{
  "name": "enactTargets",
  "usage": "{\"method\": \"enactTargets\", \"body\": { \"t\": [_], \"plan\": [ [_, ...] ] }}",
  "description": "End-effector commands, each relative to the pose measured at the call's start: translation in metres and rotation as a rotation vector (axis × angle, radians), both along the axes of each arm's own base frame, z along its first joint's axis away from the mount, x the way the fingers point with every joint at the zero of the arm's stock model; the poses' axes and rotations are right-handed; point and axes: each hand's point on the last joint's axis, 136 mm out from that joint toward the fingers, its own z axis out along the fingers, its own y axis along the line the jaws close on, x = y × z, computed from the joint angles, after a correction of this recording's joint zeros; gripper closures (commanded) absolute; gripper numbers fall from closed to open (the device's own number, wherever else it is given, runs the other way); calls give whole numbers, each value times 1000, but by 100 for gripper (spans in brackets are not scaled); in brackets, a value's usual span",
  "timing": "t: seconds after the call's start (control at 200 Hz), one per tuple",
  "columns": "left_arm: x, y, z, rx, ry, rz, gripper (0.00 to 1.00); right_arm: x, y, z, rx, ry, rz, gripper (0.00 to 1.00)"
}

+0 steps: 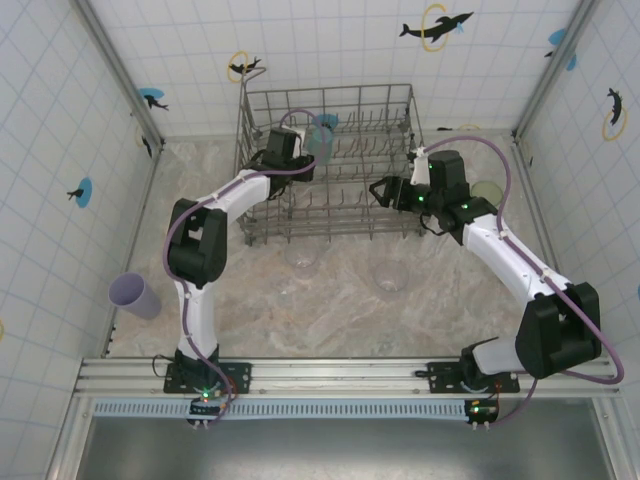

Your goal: Load the cups into the dish rack

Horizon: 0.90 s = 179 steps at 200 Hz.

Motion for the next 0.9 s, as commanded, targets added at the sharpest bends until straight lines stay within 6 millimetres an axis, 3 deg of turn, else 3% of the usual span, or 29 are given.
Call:
{"method": "enactTargets", "body": {
  "t": [0.0,0.135,0.205,0.37,0.541,0.551,0.571,0.891],
  "plan": [
    [4,2,-12,45,13,-3,62,-5,-5,1,7,-1,-13,16],
    [4,5,-11,55,13,9,43,-6,-6,1,7,-1,-15,16],
    [3,7,-12,61,16,14,28,-7,-6,3,9,-3,-14,16],
    [1,7,-2,45,12,15,6,-8,-6,6,15,-12,-15,16],
    [0,8,21,25,-23,23,3,-10,-6,8,21,-14,-17,16],
    [-6,-5,23,22,-26,-1,3,-10,-6,7,21,-14,-17,16],
    [-8,-10,26,17,-30,-8,3,-11,-6,8,21,-15,-16,16],
    [-18,-17,100,-69,-149,21,2,-17,-9,5,21,-12,-19,16]
  ]
}}
